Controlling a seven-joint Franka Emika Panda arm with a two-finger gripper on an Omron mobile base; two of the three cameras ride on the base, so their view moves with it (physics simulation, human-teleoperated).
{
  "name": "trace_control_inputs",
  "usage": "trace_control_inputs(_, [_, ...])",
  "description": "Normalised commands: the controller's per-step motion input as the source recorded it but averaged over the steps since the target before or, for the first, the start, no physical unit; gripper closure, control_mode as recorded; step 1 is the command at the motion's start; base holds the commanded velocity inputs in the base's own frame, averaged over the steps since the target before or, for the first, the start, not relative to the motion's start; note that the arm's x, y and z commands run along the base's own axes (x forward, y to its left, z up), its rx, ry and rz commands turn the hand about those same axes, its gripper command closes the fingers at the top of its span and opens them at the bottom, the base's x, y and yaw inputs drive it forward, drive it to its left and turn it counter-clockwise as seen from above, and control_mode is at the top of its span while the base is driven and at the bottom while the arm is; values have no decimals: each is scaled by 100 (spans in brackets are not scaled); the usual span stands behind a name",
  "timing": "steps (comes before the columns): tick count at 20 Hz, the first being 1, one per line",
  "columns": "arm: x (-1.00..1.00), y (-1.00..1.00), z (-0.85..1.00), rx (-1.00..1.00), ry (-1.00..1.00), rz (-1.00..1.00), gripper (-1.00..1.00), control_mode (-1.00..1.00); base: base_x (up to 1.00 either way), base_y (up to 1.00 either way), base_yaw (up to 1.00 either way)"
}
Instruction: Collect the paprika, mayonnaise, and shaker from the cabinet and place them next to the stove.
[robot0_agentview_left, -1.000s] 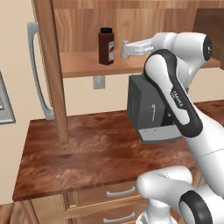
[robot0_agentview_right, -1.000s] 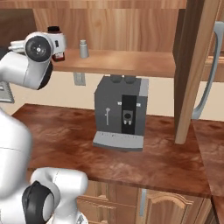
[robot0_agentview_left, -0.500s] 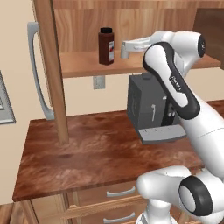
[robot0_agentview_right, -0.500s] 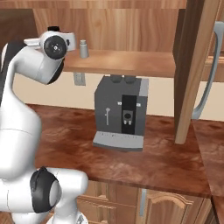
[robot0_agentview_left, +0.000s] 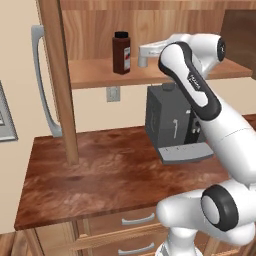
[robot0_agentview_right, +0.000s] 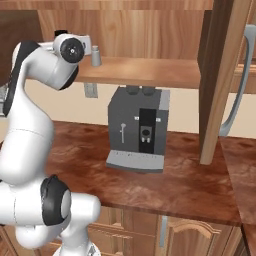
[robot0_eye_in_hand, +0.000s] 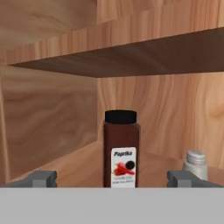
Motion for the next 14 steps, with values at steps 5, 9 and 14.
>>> trace_control_inputs(5, [26, 2, 0, 0, 0, 0, -100, -100, 0, 0, 0])
trace_control_inputs(9, [19, 5, 0, 0, 0, 0, -100, -100, 0, 0, 0])
trace_control_inputs(14, [15, 1, -2, 0, 0, 0, -100, -100, 0, 0, 0])
